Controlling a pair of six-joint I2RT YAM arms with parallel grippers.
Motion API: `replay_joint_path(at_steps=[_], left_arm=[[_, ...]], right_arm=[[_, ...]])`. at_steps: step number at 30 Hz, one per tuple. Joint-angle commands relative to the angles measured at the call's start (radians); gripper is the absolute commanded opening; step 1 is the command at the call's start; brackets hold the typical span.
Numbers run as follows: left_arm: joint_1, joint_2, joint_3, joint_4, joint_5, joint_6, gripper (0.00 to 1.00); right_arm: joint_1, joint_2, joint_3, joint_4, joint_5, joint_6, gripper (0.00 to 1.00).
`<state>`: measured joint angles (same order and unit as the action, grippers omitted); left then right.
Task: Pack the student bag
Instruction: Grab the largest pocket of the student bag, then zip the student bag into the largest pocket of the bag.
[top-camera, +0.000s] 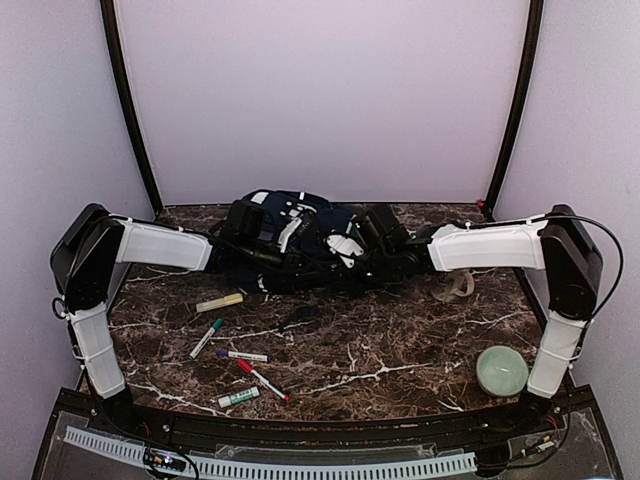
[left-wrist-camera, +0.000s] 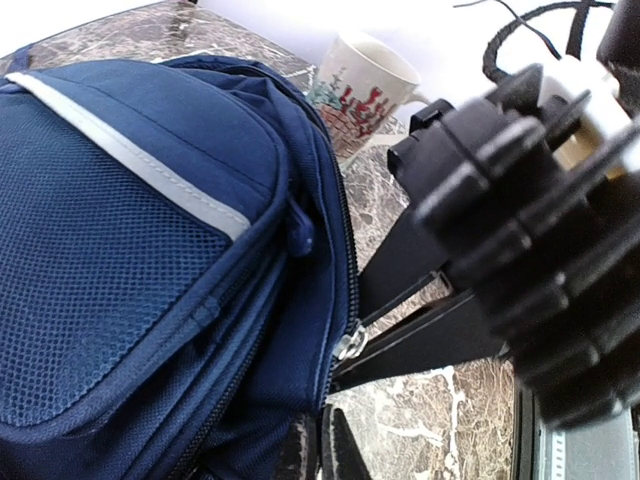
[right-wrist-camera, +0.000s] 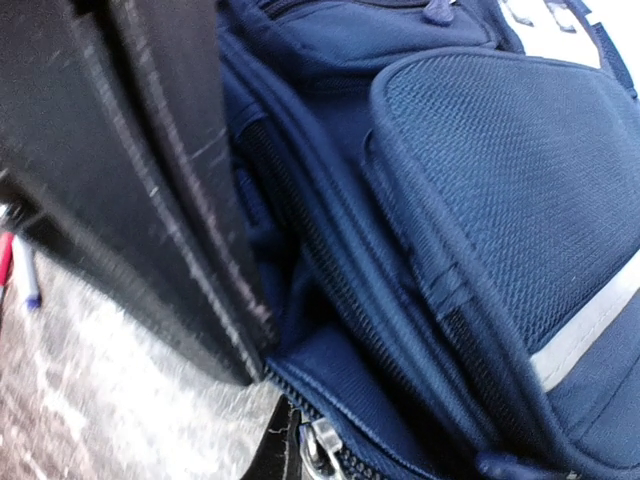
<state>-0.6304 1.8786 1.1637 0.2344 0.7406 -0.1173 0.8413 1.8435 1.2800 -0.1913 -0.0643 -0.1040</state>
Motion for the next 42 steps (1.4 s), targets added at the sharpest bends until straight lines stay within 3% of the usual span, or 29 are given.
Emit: replay_joint_path(at_steps=[1,12,16,20,32,39,40,42], left_arm=[[-0.030,-0.056,0.043,-0.036,0.029,0.065,0.00],[-0.054,-0.114,0.013,-0.150,-0.179,0.285,0.00],[-0.115,-0.137,-0.015,-0.205,-0.342,0.451,0.00],[-0.172,-0.158,-0.056,-0.212,-0.489,0.534,0.00],[-0.179,-0.192,-0.089,-0.286,-0.642,0.641,0.00],[-0.209,-0.165,-0.079,-0.257,-0.536,0.619,0.00],[-0.216,-0.156,-0.075,-0.250,-0.527,0.605,0.01],[-0.231,-0.144,-0.071,-0.226,-0.524,0.579,0.17]], right_arm=[[-0.029,-0.110,-0.044,-0.036,-0.087,-0.031,0.00],[-0.144,-0.119,-0.092,-0.241,-0.293,-0.028,0.00],[-0.193,-0.075,-0.037,-0.345,-0.444,-0.042,0.00],[-0.203,-0.095,-0.048,-0.380,-0.482,-0.057,0.00],[-0.259,-0.041,-0.067,-0.478,-0.472,-0.105,0.00],[-0.259,-0.071,-0.056,-0.433,-0.431,-0.116,0.04],[-0.259,-0.073,-0.049,-0.431,-0.424,-0.119,0.04],[-0.259,-0.073,-0.034,-0.434,-0.432,-0.129,0.03]])
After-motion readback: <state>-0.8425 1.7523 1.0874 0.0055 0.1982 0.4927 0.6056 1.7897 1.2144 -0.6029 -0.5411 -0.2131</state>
